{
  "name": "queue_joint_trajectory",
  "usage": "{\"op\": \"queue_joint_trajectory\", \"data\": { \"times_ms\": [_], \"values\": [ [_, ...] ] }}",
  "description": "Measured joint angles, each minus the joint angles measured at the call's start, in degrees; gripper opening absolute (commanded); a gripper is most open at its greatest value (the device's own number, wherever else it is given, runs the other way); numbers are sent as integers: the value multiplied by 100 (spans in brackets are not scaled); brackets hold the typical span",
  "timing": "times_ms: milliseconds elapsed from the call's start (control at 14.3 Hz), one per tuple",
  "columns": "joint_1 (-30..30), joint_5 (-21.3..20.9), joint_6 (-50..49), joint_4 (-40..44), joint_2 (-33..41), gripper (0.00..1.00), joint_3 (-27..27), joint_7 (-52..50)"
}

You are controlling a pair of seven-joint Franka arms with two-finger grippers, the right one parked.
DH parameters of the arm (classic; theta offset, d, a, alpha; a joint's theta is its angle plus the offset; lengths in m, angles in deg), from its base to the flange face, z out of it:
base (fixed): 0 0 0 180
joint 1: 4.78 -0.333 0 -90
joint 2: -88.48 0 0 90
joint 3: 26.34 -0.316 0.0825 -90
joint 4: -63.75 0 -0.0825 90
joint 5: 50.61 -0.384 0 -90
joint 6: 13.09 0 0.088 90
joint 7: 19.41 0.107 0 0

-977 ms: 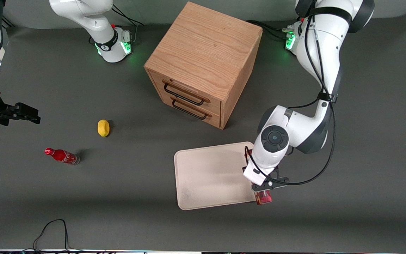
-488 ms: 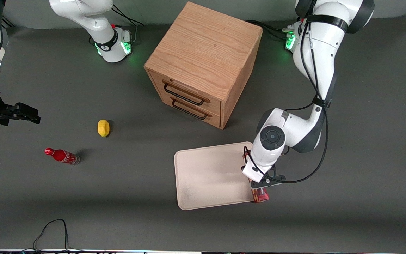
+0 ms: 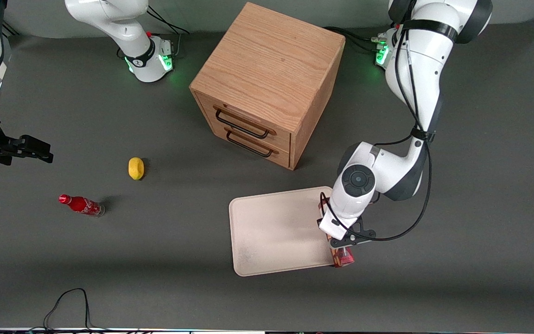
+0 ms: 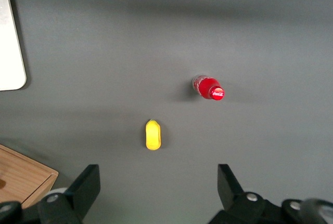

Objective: Place red cookie box on tray
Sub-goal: 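Carry the held box over the white tray with the left gripper, then lower the box onto the tray and open the left gripper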

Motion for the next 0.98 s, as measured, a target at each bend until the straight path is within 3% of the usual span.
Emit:
{"op": "queue_joint_trajectory", "data": {
  "times_ms": [977],
  "values": [
    [-69,-1,-209,55,249,99,-54,-50]
  ]
}}
